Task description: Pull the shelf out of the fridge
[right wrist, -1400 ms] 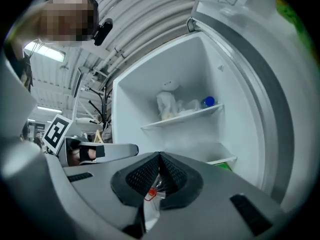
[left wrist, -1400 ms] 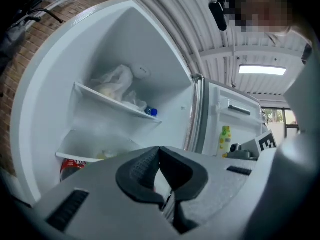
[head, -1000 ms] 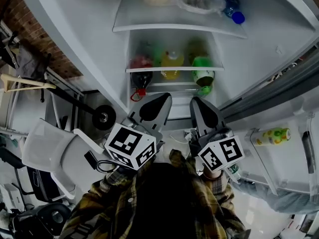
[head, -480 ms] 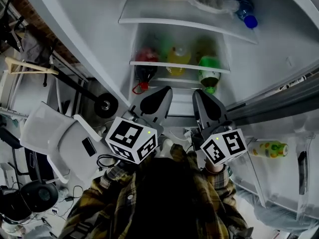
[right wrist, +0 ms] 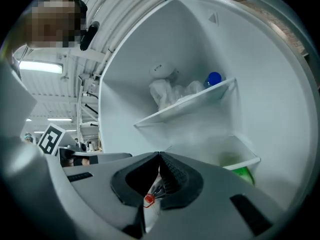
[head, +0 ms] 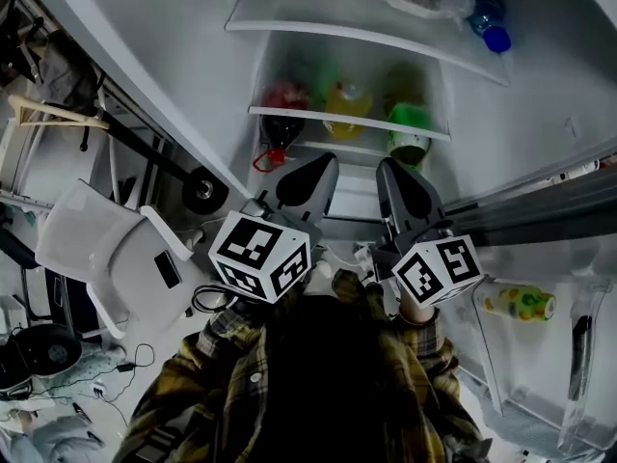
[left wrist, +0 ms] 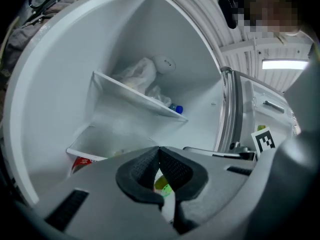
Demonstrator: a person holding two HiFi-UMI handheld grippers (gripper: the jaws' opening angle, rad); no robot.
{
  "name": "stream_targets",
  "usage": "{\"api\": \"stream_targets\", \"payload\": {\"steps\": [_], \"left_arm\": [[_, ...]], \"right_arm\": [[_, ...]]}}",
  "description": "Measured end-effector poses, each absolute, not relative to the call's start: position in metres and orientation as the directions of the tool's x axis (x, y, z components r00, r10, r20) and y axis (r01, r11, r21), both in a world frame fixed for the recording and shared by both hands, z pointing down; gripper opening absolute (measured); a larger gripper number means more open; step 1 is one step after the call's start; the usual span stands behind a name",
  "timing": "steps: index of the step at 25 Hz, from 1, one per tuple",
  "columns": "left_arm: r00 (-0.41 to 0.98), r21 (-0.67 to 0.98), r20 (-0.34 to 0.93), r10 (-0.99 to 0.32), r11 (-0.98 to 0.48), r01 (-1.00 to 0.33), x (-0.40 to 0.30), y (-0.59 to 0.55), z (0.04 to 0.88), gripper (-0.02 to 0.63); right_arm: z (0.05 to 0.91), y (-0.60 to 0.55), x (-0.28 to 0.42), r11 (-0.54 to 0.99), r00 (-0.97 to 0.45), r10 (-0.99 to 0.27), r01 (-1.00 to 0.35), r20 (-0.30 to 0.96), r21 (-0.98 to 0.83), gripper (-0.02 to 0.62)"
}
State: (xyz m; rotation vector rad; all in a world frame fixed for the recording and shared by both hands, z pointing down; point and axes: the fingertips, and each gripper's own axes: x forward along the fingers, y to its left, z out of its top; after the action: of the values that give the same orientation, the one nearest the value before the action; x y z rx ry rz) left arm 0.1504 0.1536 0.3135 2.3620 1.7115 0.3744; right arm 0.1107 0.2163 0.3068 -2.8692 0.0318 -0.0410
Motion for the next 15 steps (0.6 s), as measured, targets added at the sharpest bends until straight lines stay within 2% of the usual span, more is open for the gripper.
{"api": "stream_targets", "payload": {"steps": [9, 15], "left_arm": [[0.325, 0.328, 0.118, 0.938, -0.346, 0.879, 0.169, 0.165, 0.337, 0.003], [0.315, 0.427, 0.141, 0.938, -0.345, 0.836, 0.183, 0.175, 0.360, 0.003]], "right_arm": [[0.340, 0.234, 0.126, -0.945, 0.998, -0.023, 0.000, 0.067, -0.326, 0.017], [0.366, 0.247, 0.137, -0.928, 0.993, -0.011, 0.034, 0.117, -0.372, 0.018]]}}
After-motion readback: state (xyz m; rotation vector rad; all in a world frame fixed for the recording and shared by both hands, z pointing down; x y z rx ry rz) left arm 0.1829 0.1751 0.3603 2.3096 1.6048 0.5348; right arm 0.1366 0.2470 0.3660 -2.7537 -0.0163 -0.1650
